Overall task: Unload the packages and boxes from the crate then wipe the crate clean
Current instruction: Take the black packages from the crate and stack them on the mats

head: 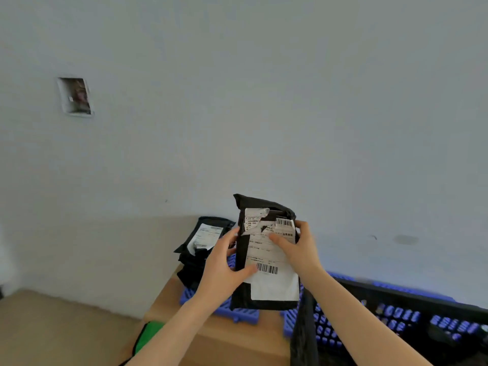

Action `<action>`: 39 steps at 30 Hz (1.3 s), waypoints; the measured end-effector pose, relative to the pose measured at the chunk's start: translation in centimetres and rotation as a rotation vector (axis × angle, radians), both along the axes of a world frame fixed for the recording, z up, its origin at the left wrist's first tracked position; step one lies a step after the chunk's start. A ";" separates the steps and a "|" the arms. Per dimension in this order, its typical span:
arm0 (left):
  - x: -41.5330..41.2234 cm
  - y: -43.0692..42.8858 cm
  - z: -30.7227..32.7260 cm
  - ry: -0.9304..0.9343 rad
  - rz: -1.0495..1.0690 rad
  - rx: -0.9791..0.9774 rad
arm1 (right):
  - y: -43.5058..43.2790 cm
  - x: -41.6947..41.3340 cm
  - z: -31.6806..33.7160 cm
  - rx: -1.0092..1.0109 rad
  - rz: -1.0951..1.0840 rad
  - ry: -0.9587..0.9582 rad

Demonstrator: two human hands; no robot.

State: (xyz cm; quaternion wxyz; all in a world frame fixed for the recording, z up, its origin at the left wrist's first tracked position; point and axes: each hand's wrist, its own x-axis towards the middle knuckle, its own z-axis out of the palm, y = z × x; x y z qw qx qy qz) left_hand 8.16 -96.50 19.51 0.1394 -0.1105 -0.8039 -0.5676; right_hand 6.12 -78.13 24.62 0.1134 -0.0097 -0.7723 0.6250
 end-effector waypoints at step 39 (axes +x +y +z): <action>-31.0 -18.2 -12.4 -0.377 -0.019 -0.253 | -18.9 -27.1 -15.8 0.120 0.030 -0.354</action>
